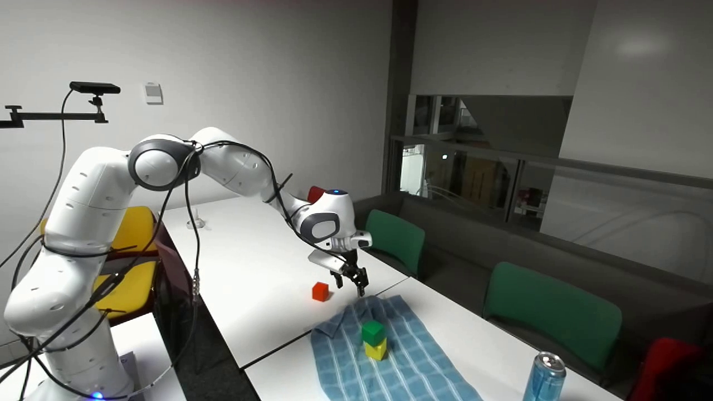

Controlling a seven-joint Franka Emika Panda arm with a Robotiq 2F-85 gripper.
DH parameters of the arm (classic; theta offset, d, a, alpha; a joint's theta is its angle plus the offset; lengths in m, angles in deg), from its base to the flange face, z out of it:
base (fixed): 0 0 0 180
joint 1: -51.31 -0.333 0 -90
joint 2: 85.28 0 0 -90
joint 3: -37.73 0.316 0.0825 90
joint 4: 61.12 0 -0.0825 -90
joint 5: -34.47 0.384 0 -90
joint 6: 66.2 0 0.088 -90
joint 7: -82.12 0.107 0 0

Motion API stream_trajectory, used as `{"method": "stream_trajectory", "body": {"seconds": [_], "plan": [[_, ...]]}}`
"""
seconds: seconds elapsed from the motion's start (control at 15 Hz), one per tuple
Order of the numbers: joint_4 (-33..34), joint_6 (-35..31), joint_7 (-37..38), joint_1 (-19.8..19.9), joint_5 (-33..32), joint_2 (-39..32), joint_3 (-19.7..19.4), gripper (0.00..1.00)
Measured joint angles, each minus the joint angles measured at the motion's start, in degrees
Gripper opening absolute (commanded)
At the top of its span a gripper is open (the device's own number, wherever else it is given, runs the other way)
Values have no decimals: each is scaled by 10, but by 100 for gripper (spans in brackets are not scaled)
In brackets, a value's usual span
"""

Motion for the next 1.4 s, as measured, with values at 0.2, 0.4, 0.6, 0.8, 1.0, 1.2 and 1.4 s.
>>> {"method": "stream_trajectory", "body": {"seconds": [0.2, 0.4, 0.6, 0.8, 1.0, 1.2, 1.4], "plan": [[-2, 0, 0, 6, 1, 1, 0, 100], [-3, 0, 1, 4, 2, 0, 1, 100], [1, 0, 39, -9, 2, -9, 1, 100], [16, 0, 99, -42, 1, -25, 2, 100], [39, 1, 140, -77, 0, -49, 4, 100], [66, 17, 149, -104, -4, -76, 4, 100], [90, 49, 141, -120, -29, -98, 4, 100]]}}
